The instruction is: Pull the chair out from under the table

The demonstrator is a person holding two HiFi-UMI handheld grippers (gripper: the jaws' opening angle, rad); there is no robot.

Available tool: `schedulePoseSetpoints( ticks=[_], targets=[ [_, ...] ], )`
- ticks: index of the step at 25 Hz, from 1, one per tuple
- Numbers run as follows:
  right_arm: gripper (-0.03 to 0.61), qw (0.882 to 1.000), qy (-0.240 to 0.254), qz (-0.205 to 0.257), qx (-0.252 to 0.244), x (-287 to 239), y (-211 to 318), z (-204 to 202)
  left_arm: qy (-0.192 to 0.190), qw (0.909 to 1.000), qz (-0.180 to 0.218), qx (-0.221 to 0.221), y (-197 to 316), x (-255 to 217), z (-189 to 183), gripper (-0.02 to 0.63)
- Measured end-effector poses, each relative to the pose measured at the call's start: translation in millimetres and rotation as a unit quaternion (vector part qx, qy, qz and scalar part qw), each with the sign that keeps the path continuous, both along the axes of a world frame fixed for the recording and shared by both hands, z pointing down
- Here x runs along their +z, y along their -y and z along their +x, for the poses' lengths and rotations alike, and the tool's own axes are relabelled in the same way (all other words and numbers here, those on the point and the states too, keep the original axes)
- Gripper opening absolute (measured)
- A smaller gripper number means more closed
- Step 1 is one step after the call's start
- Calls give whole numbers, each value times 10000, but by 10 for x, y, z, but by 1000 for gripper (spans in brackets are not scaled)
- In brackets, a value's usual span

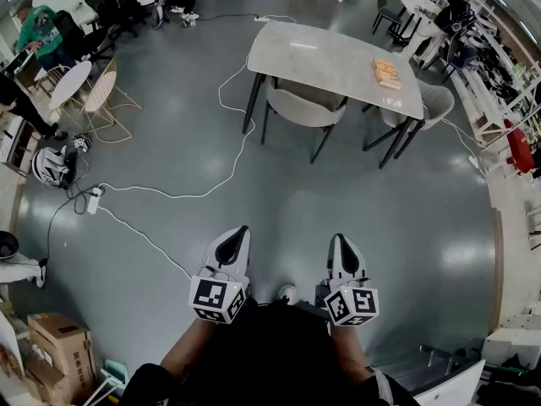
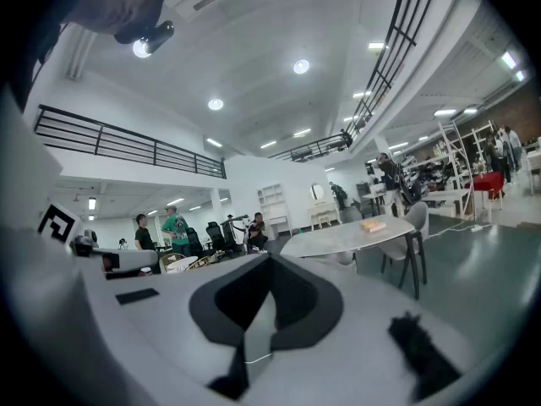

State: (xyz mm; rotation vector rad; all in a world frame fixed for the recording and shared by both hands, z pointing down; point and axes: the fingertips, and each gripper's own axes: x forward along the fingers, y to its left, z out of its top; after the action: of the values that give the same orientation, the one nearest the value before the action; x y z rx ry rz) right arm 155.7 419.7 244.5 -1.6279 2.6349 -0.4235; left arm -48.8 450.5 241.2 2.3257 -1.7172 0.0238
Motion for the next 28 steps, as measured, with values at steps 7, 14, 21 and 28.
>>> schedulePoseSetpoints(
  ticks=[7, 14, 21, 28],
  targets=[
    [15, 10000, 4, 7, -12, -7, -30, 13, -75, 10000, -3, -7, -27, 2, 21, 6],
    [15, 9997, 232, 17, -33, -41, -41, -96, -80, 10000, -23, 38, -61, 5, -86, 6],
    [15, 9994, 326, 81, 91, -62, -67, -235, -88, 9998, -68, 173, -85, 77, -240, 8],
    [15, 9992, 300, 87, 231, -48, -143, -577, -211, 9992, -55, 336, -120, 83, -582, 6]
  ],
)
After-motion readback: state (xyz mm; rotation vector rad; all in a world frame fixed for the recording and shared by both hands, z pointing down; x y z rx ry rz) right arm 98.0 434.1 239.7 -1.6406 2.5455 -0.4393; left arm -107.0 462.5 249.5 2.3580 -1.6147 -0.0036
